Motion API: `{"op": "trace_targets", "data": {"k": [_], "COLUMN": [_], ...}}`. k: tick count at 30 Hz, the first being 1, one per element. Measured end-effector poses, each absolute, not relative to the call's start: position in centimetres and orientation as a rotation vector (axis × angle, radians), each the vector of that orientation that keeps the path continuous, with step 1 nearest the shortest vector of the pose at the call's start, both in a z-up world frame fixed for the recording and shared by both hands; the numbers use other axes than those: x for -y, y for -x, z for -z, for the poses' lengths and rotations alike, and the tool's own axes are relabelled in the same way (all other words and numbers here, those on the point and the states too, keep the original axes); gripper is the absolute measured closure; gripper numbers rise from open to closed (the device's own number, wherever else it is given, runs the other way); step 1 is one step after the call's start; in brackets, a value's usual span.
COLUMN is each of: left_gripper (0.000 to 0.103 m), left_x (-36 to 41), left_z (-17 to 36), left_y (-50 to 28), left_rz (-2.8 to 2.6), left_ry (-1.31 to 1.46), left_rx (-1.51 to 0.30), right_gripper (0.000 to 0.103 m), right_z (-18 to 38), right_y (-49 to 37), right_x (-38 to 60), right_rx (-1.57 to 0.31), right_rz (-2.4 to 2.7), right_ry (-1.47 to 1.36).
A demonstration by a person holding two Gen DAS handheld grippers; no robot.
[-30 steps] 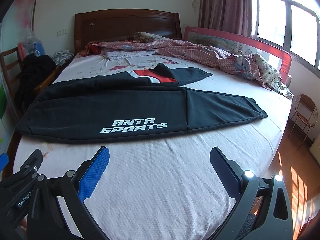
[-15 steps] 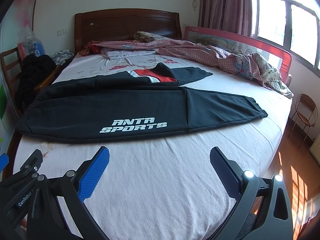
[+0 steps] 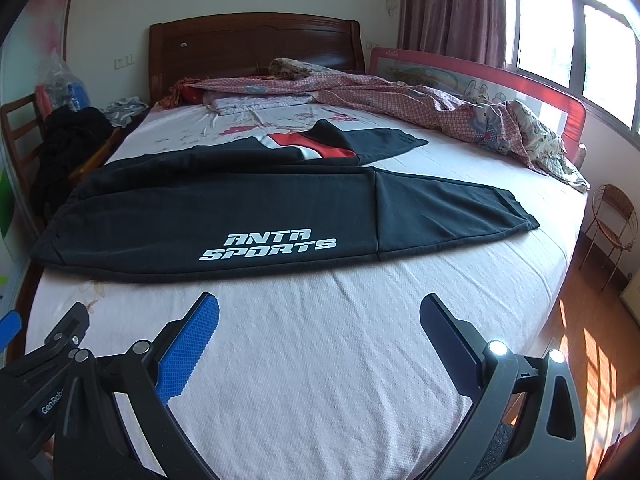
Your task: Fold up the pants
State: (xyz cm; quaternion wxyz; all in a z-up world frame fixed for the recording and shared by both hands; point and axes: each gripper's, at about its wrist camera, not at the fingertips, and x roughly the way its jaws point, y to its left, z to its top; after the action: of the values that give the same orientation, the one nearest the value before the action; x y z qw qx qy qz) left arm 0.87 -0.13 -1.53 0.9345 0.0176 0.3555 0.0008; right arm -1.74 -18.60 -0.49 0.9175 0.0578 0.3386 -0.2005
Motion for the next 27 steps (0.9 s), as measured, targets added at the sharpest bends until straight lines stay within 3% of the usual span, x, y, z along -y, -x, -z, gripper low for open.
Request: {"op": "trace_targets", "data": {"k": [11, 17, 21, 27], "left_gripper": [0.002, 0.002, 0.002, 0.002], "left_x": [0.1, -1.9, -5.4, -11.2], "left_z": [2.8, 2.7, 3.1, 8.4], "left_y": [-2.4, -4.5, -6.7, -10.9], "left_rz": [0.016, 0.075, 0.142, 0.226], "left_ry": [-0.014, 0.134, 0.396, 1.100], "left_rx": [-0.847, -0.924, -0.962, -1.108], "right_gripper": [0.003, 0.003, 0.003, 0.003], "right_z": [2.6, 3.9, 4.8, 5.7], "right_y": [1.2, 1.0, 0.7, 0.2], "right_x": [20.7, 22.3, 23.4, 23.9], "right_rx": [-0.760, -0.787, -0.806, -0.830], "right_rz": [0.396, 0.376, 0.372, 0.369], "right_ry": [-0.220, -0.358, -0.426, -0.463]}}
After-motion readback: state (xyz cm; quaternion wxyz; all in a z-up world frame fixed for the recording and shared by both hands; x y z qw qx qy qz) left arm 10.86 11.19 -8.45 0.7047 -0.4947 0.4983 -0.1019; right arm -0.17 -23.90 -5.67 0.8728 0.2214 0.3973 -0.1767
